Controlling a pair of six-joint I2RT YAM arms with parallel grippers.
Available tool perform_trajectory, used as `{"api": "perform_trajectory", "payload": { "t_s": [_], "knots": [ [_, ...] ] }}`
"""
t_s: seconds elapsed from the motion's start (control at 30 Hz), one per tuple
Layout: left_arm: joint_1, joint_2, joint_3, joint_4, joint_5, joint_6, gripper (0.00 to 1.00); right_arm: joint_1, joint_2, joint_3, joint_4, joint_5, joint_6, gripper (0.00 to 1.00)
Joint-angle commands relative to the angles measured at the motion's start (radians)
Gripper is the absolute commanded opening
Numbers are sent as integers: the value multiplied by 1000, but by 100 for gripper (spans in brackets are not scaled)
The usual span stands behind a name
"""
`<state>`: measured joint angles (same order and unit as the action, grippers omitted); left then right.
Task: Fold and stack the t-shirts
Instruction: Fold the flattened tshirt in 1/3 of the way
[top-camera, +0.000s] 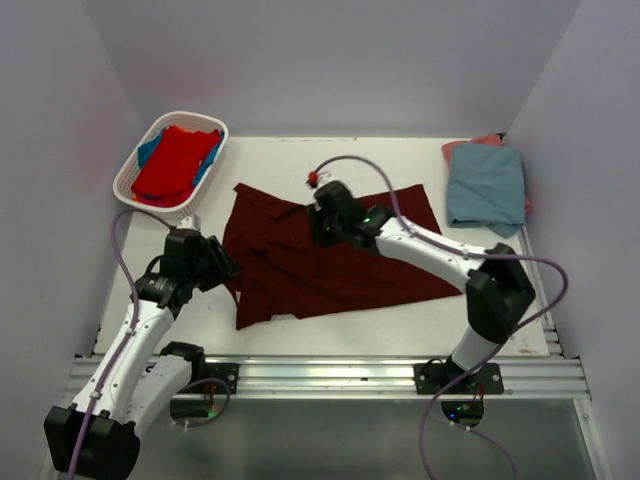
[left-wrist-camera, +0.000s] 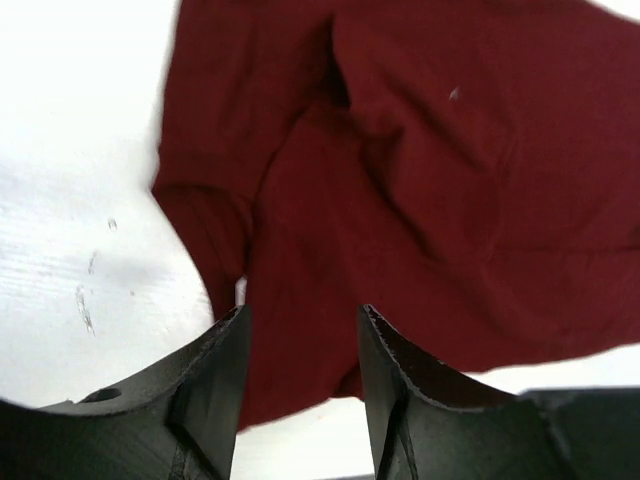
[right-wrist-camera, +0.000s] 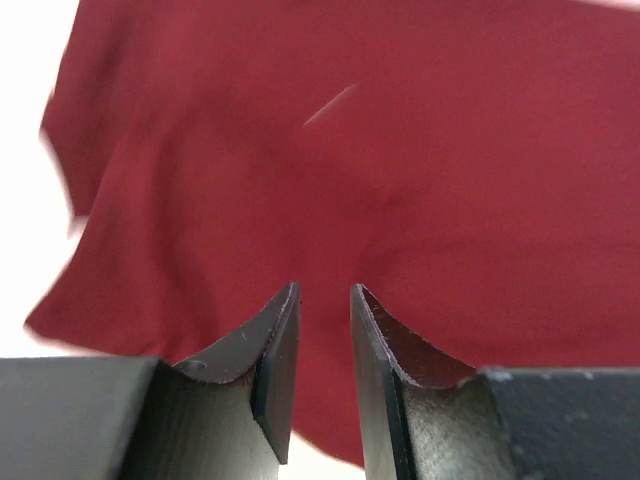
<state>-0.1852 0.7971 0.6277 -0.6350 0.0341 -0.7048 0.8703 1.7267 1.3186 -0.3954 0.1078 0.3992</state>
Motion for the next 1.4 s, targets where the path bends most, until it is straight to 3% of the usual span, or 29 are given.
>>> {"api": "perform_trajectory", "payload": {
  "t_s": [0.0, 0.07, 0.3, 0.53, 0.83, 1.27, 1.37],
  "knots": [
    [-5, 19, 14, -87, 122, 25, 48, -94, -124, -63, 33, 86, -8, 31],
    [-5, 24, -14, -88, 190, 22, 47, -105, -156, -81, 56, 81, -13, 32],
    [-17, 27, -33, -201, 196, 33, 42, -132, -157, -105, 58, 63, -2, 32],
    [-39, 119, 64, -328, 11, 51, 37, -149, -188, -122, 76, 23, -5, 32],
    [-54, 254, 27, -264, -72, 47, 39, -182, -252, -185, 113, -19, -5, 32],
    [-146, 378, 50, -166, -65, 28, 37, -194, -269, -202, 130, -53, 1, 31],
    [-172, 410, 52, -143, -40, 33, 28, -197, -274, -208, 132, -46, 0, 30]
  ]
}}
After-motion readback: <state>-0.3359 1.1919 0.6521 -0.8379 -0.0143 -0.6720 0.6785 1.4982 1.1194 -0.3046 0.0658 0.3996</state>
